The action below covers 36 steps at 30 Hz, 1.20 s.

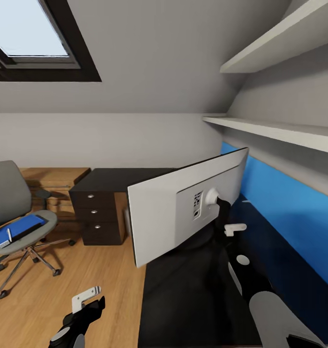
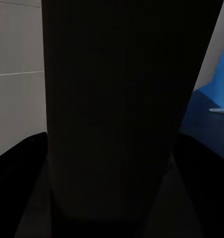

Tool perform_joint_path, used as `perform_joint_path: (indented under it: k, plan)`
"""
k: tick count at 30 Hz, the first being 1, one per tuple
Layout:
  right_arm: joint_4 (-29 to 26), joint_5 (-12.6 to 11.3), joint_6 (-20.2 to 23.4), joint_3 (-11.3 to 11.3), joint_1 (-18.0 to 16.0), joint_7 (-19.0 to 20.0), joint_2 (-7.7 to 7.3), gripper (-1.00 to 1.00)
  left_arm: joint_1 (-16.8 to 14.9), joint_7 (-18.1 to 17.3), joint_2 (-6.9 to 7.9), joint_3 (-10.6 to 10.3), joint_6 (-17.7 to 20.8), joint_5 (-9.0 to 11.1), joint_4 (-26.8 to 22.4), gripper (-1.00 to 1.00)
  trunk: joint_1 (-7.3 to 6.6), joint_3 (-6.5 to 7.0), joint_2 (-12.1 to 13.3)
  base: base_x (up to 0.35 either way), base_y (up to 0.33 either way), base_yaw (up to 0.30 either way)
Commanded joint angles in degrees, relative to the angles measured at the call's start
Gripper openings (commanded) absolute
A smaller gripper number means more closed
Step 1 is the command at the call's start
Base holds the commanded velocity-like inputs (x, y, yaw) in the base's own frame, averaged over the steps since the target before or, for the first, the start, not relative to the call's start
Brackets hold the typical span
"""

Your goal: In the bedroom, organize the workspace by keeping the computer under the desk, ensuring the monitor is on the desk, placing the keyboard on the desk next to the monitor, placing the mouse on the desk next to the keyboard, moving the folder from the swivel chair onto the desk next to the mouse, stacking the notebook on top of the folder with the pen on top of the notebook, and positioning the swivel chair next to the desk.

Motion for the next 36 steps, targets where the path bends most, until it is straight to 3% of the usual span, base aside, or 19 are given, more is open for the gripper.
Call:
perform_joint_path:
  k: [1,25,36]
  plan:
    - [0.1,0.3,-0.2,-0.2,0.0,0.0,0.03,-1.00,0.0,0.3,-0.03,0.0,0.2,0.6,-0.1,1.00,0.00,-0.07,0.0,0.000,-0.046,0.000]
    - [0.0,0.3,-0.3,-0.2,0.1,0.0,0.01,-1.00,0.0,0.3,-0.03,0.7,0.2,0.5,-0.1,1.00,0.00,-0.07,0.0,0.000,-0.015,0.000]
    - [0.0,0.3,-0.3,-0.3,0.1,0.0,-0.07,-1.00,0.0,0.3,-0.03,0.7,0.3,0.5,-1.2,1.00,0.00,0.13,0.0,0.000,0.000,-0.140]
